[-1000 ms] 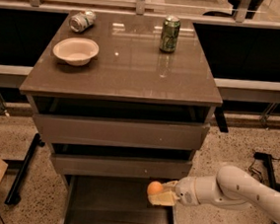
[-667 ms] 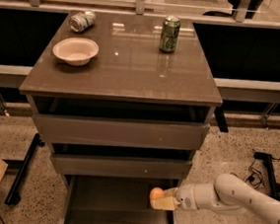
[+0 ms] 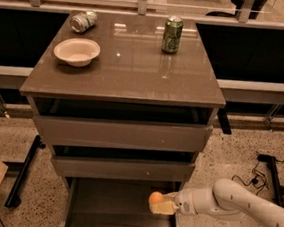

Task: Place orange into bottom drawer

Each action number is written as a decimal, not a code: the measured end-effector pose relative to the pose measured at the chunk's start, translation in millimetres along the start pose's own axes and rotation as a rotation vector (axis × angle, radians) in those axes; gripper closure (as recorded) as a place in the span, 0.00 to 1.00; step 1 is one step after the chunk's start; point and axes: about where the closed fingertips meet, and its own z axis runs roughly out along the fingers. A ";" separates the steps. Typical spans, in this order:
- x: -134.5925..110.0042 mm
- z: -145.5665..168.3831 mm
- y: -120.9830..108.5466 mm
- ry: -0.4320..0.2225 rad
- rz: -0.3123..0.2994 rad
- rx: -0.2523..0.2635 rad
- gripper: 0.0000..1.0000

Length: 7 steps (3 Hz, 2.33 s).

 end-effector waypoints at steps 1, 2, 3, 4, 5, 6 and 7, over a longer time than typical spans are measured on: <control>-1.8 32.2 -11.4 -0.007 -0.023 0.015 1.00; 15.8 85.3 -33.2 0.049 -0.020 0.046 1.00; 30.2 133.3 -55.3 0.087 -0.002 0.081 1.00; 37.4 171.4 -77.2 0.095 0.037 0.103 1.00; 46.1 198.7 -99.1 0.086 0.102 0.115 1.00; 56.6 215.0 -121.6 0.076 0.159 0.133 1.00; 71.7 221.8 -142.6 0.084 0.211 0.168 1.00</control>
Offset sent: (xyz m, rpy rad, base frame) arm 0.0418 0.0886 -0.1493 -0.1773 0.0196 0.0341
